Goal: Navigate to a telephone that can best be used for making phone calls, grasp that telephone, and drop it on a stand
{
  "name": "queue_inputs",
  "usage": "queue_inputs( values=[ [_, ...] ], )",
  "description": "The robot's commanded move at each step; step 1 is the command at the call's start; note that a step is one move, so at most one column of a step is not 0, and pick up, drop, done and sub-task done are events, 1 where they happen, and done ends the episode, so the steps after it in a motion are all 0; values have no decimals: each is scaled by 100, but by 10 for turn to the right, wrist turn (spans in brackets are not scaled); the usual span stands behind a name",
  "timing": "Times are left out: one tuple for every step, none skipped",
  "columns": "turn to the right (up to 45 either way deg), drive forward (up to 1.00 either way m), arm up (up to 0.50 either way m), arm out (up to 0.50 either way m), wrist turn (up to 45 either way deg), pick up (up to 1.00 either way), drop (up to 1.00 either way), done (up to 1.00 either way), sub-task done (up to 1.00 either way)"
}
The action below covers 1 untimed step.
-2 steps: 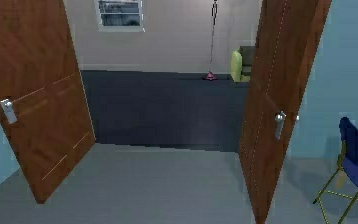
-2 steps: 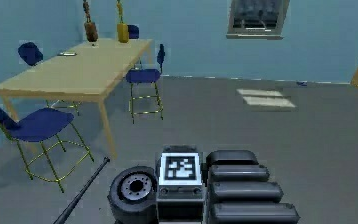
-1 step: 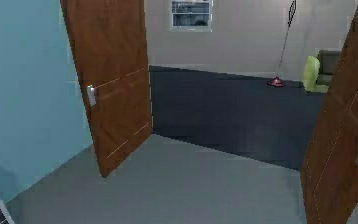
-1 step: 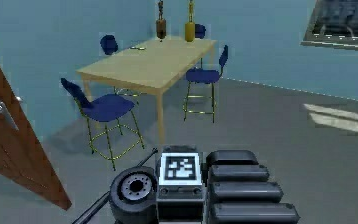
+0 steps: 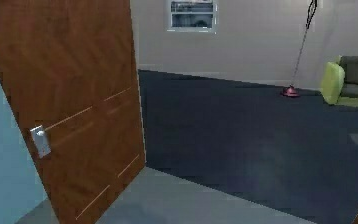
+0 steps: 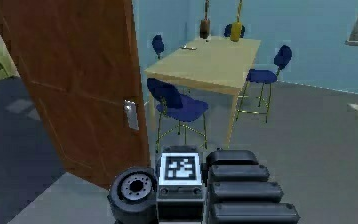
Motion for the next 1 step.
queue_inputs(
  values=[
    [90, 0, 0, 0, 0, 0, 0, 0, 0]
  ],
)
